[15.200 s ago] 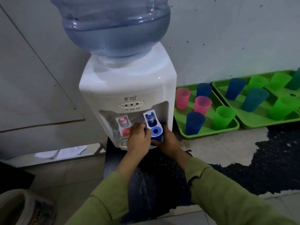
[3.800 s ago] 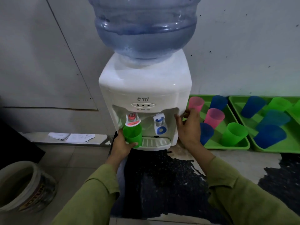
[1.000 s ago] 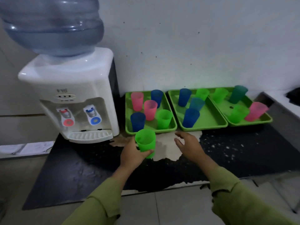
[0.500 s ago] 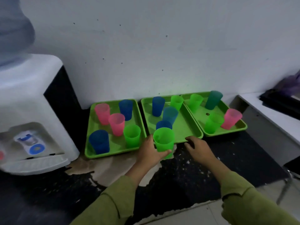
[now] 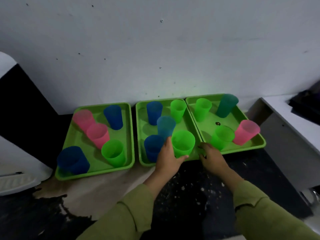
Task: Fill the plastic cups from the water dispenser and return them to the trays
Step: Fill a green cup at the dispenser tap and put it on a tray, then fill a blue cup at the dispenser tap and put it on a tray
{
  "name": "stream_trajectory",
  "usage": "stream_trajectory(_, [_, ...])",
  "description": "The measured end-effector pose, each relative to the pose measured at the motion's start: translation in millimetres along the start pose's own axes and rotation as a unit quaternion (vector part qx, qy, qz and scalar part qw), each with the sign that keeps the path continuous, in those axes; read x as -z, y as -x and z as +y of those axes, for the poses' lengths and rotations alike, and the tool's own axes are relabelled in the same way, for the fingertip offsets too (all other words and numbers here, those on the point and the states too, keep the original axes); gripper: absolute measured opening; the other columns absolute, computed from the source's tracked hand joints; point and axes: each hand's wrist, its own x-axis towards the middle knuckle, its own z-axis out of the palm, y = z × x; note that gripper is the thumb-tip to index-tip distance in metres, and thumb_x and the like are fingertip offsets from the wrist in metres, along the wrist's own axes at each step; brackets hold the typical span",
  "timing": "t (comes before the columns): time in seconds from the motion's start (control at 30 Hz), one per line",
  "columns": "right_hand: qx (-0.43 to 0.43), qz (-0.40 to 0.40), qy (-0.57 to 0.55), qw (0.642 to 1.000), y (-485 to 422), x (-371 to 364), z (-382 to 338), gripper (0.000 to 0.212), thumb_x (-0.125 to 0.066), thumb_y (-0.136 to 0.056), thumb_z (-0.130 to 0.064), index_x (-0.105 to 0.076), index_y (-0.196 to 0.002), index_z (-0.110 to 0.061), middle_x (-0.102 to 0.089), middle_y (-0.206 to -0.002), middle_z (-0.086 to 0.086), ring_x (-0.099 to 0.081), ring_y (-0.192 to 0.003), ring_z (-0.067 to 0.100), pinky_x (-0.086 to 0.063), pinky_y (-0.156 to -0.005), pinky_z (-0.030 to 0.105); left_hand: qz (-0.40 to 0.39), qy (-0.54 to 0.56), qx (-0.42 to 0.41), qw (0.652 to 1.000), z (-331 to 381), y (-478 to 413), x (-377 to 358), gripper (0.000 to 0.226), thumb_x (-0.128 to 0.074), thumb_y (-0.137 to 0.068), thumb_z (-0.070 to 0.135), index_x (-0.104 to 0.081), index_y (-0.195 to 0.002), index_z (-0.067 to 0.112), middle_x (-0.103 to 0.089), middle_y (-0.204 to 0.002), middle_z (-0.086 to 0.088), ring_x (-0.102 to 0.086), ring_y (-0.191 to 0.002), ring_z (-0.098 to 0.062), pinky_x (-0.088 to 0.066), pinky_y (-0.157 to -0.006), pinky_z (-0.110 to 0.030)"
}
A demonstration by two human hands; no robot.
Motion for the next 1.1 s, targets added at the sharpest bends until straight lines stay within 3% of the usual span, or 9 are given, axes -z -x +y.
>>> stream_trajectory(0.1, [0.022,-0.019,0.003,1.000,-9.9,0.5,13.5,0.053,-0.055,-0.087,-0.009,-0.038,-0.136,0.002,-0.035,-0.146,0.018,-0.041,-0.131,0.030,-0.028,-0.110,0.028,0.020,0.012,0.042,0.999,5.6,-10.5,-17.7,0.084,-0.079,-0.071,0.027,-0.029,-0.138,0.017,-0.046,-0.138,-0.006,-0.044,-0.126,-0.022,-0.040,-0.103,-0.033])
stream_trajectory(0.27, [0.061,-0.032,0.015,0.997,-17.5,-8.5,32.0,0.057,-0.052,-0.087,-0.009,-0.032,-0.140,0.003,-0.023,-0.152,0.017,-0.027,-0.141,0.026,-0.014,-0.115,0.021,0.039,0.003,0.091,0.995,3.5,-22.0,-40.7,0.082,-0.080,-0.070,0.022,-0.032,-0.136,0.015,-0.048,-0.136,-0.006,-0.045,-0.126,-0.022,-0.039,-0.105,-0.035])
stream_trajectory(0.6, [0.099,-0.011,0.021,0.995,-21.6,-20.3,47.5,0.050,-0.048,-0.092,-0.017,-0.038,-0.137,0.003,-0.023,-0.153,0.018,-0.020,-0.144,0.027,-0.005,-0.114,0.021,0.057,0.003,0.141,0.988,-3.8,-28.2,-58.7,0.086,-0.080,-0.071,0.017,-0.028,-0.139,0.016,-0.045,-0.140,-0.006,-0.040,-0.131,-0.023,-0.035,-0.109,-0.038])
stream_trajectory(0.73, [0.100,-0.009,0.003,0.995,-23.1,-18.5,47.0,0.050,-0.050,-0.090,-0.014,-0.039,-0.135,0.003,-0.028,-0.150,0.019,-0.024,-0.142,0.027,-0.009,-0.115,0.021,0.054,-0.004,0.143,0.988,-3.7,-29.0,-61.2,0.086,-0.079,-0.071,0.018,-0.027,-0.139,0.016,-0.045,-0.141,-0.006,-0.040,-0.131,-0.023,-0.035,-0.109,-0.039])
stream_trajectory(0.87, [0.097,-0.010,-0.011,0.995,-27.2,-13.6,46.2,0.046,-0.048,-0.090,-0.010,-0.040,-0.134,0.003,-0.034,-0.146,0.018,-0.033,-0.137,0.028,-0.020,-0.115,0.027,0.060,-0.010,0.132,0.989,-0.9,-27.4,-62.1,0.081,-0.080,-0.071,0.022,-0.031,-0.136,0.019,-0.049,-0.135,-0.004,-0.045,-0.125,-0.021,-0.038,-0.103,-0.028])
stream_trajectory(1.0, [0.088,0.026,-0.060,0.994,-33.7,-3.2,34.4,0.040,-0.048,-0.089,-0.005,-0.046,-0.128,0.002,-0.048,-0.130,0.019,-0.048,-0.119,0.030,-0.033,-0.107,0.030,0.076,-0.013,0.119,0.990,1.5,-25.1,-57.0,0.077,-0.081,-0.068,0.026,-0.037,-0.131,0.021,-0.052,-0.127,0.002,-0.048,-0.117,-0.014,-0.037,-0.092,-0.020])
stream_trajectory(1.1, [0.100,0.067,-0.112,0.986,-42.6,7.4,17.5,0.035,-0.048,-0.089,-0.003,-0.049,-0.124,0.001,-0.052,-0.122,0.018,-0.050,-0.112,0.028,-0.037,-0.100,0.031,0.080,-0.034,0.095,0.992,6.7,-24.4,-45.2,0.082,-0.080,-0.070,0.028,-0.033,-0.137,0.020,-0.048,-0.134,0.002,-0.043,-0.122,-0.009,-0.033,-0.097,-0.016])
